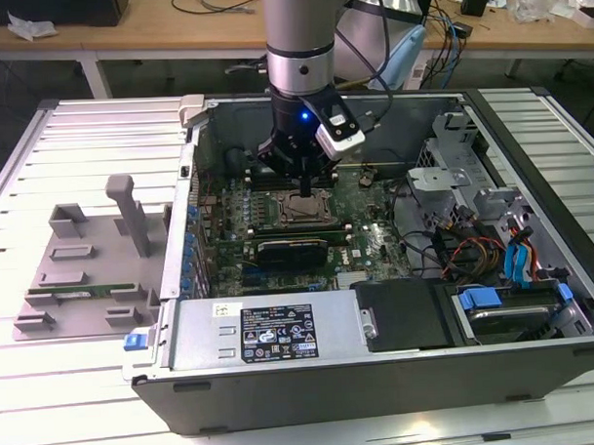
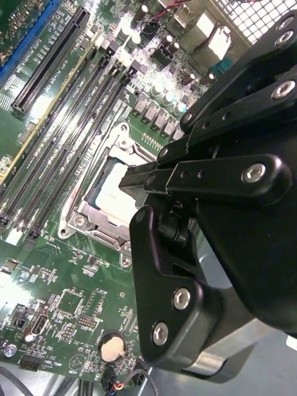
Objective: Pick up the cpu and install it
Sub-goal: 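Install the second cpu locking lever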
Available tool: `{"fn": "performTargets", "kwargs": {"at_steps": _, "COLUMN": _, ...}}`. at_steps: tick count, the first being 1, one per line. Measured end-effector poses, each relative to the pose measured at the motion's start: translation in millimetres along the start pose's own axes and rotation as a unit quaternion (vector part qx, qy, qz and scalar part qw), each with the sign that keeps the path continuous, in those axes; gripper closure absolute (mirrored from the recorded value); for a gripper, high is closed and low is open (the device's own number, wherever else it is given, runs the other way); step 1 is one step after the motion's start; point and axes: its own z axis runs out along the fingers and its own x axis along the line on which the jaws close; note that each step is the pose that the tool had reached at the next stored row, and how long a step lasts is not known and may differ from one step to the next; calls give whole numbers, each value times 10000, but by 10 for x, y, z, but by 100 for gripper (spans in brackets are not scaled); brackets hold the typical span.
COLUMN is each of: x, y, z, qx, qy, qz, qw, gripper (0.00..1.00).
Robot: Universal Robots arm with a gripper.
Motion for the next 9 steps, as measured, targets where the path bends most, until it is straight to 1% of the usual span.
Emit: {"fn": "performTargets", "kwargs": {"at_steps": 9, "x": -1, "y": -38, "z": 1, "qx": -7, "qy": 0, "qz": 0, "qw": 10000, "gripper": 89}}
